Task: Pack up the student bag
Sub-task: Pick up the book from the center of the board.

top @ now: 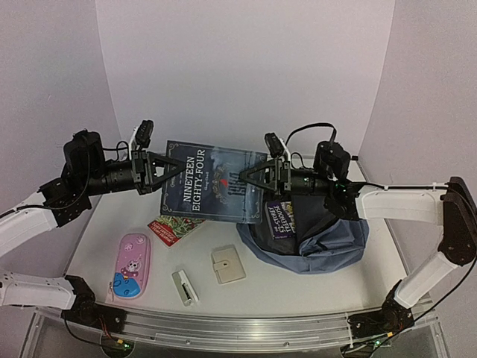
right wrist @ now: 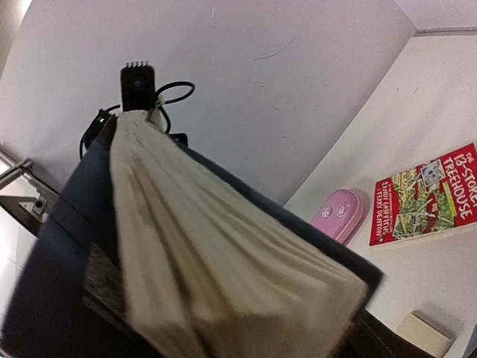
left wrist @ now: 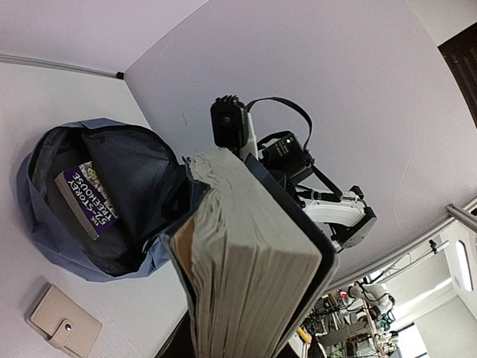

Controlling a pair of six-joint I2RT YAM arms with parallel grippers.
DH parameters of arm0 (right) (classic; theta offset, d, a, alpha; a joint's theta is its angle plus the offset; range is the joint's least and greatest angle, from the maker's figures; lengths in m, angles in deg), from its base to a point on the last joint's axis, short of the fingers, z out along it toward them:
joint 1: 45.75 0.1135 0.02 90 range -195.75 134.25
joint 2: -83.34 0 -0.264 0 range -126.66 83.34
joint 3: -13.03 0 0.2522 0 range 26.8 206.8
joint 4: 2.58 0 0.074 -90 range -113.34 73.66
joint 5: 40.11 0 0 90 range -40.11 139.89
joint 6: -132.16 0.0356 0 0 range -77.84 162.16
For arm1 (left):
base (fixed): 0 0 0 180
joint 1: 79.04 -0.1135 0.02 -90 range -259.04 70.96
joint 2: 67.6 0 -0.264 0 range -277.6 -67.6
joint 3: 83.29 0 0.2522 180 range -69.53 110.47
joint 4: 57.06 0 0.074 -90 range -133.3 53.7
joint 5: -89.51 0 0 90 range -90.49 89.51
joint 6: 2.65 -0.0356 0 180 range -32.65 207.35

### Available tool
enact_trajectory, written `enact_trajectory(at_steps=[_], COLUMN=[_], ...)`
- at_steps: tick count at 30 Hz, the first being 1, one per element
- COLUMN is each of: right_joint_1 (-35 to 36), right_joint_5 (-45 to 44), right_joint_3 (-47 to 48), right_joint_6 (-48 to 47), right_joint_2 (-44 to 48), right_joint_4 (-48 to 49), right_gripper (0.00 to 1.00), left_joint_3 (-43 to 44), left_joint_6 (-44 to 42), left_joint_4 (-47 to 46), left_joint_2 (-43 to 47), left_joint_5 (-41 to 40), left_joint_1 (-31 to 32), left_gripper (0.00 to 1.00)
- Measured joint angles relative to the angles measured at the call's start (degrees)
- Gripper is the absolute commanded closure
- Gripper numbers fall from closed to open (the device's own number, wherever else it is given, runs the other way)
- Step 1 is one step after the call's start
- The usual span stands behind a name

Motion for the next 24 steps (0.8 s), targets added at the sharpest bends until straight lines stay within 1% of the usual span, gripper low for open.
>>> enact_trajectory(at_steps=[1, 4, 5, 7, 8, 9, 10, 11, 12, 14, 16, 20, 24], right_joint_1=[0.0, -0.03, -0.13, -0.15, -0.15, -0.15, -0.15, -0.14, -0.11, -0.11, -0.11, -0.11, 0.0], right_joint_5=[0.71, 2.22, 2.51, 3.14, 3.32, 3.42, 3.47, 3.39, 3.2, 3.08, 3.02, 3.09, 3.11], right_joint_3=[-0.1, -0.77, -1.04, -1.4, -1.54, -1.59, -1.7, -1.83, -1.87, -1.89, -1.89, -1.91, -2.03], right_joint_6=[0.72, 2.99, 3.63, 4.26, 4.65, 4.73, 4.92, 5.19, 5.31, 5.28, 5.35, 5.41, 5.45], right_joint_2=[0.02, 0.15, 0.18, 0.4, 0.53, 0.86, 1.24, 1.62, 1.85, 2.08, 2.09, 2.09, 2.09], right_joint_4=[1.09, 4.09, 4.82, 6.08, 6.69, 7.09, 7.35, 7.42, 7.4, 7.22, 6.92, 6.45, 5.69], right_gripper=[0.43, 0.69, 0.76, 0.94, 0.98, 1.0, 1.0, 1.0, 1.0, 1.0, 1.0, 1.0, 1.0], left_joint_3=[0.0, 0.02, 0.09, 0.33, 0.39, 0.51, 0.71, 1.1, 1.73, 3.42, 5.2, 7.65, 9.62], left_joint_6=[0.13, 0.24, 0.22, 0.1, 0.04, 0.08, -0.06, -0.4, -0.74, -1.11, -1.56, -2.71, -4.28], left_joint_4=[-0.31, -0.9, -1.0, -0.87, -0.8, -0.43, -0.07, 0.32, 0.79, 1.64, 3.11, 5.54, 9.88], left_joint_2=[-0.62, -1.44, -1.51, -1.59, -1.62, -1.69, -1.8, -1.98, -2.26, -3.12, -4.14, -6.38, -8.91], left_joint_5=[0.44, 0.96, 1.04, 1.05, 1.0, 0.91, 0.87, 0.84, 0.78, 0.99, 1.56, 4.1, 6.76], left_joint_1=[0.04, 0.05, 0.06, 0.06, 0.05, -0.04, -0.13, -0.21, -0.21, -0.27, -0.35, -0.64, -0.65], left_gripper=[1.0, 1.0, 0.99, 0.87, 0.74, 0.61, 0.5, 0.42, 0.34, 0.26, 0.23, 0.23, 0.23])
